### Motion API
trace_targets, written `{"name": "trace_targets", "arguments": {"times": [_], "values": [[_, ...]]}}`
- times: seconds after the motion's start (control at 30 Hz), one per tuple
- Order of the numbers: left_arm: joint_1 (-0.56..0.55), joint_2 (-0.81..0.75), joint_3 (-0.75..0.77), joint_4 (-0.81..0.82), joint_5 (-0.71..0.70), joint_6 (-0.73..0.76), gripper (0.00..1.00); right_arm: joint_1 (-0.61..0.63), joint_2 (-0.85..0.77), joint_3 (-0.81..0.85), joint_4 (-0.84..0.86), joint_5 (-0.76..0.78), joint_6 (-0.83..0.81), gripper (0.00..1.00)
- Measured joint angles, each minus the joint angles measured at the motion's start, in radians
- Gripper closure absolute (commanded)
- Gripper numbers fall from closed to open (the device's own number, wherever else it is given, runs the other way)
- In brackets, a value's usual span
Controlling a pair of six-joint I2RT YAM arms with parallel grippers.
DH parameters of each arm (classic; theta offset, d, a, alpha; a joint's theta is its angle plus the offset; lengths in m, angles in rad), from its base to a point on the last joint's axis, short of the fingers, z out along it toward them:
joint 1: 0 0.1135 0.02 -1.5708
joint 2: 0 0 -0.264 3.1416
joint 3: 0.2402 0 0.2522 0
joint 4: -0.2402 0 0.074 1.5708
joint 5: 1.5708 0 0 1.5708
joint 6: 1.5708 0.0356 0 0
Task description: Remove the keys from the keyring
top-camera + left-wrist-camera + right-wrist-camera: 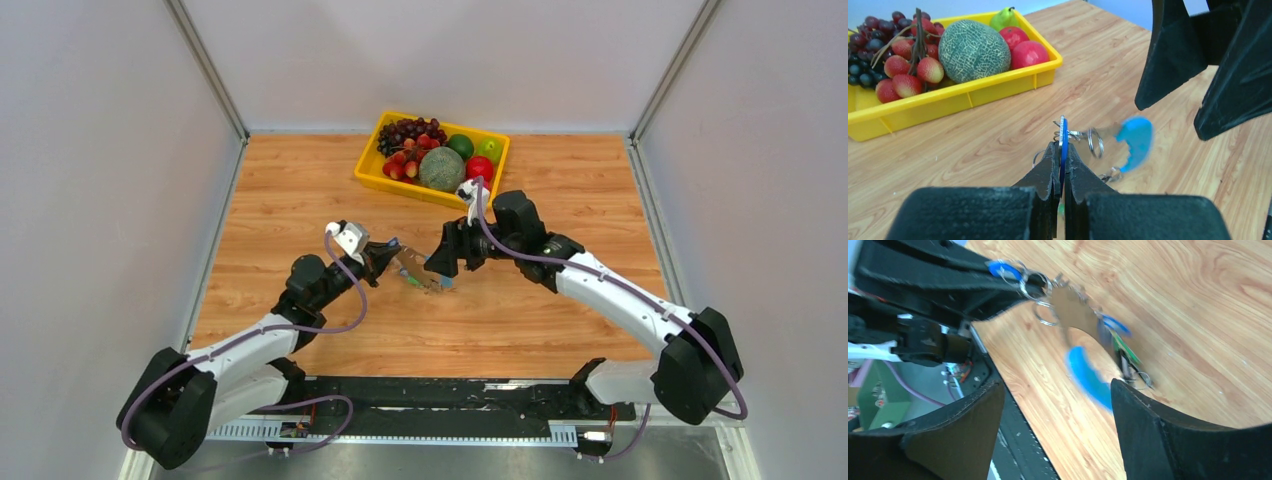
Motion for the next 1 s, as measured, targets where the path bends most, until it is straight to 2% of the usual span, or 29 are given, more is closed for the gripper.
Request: {"name": "trace_targets", "arguments": {"times": [0.3,0.5,0.7,1.0], "values": [[-0.005,-0.160,0.193,-0.417,0.071,-0.107,1.00,-0.002,-0.162,-0.137,0.076,0.047,-0.116,0.26],[-0.005,-0.212,0.404,-0.825,0.098,-0.106,1.00,-0.002,-0.268,-0.174,0.176,0.060,-0.165,0.30],[-0.006,-0.143,0.667,-1.176,0.138,-0.004,1.00,-0.002,-0.322,-0.235,0.272,0.082,-0.193,0.33],[-0.020,0.139,1.003,-1.599,0.142,0.132,1.00,-0.002,-0.344,-0.262,0.316,0.122,-0.209,0.35]]}}
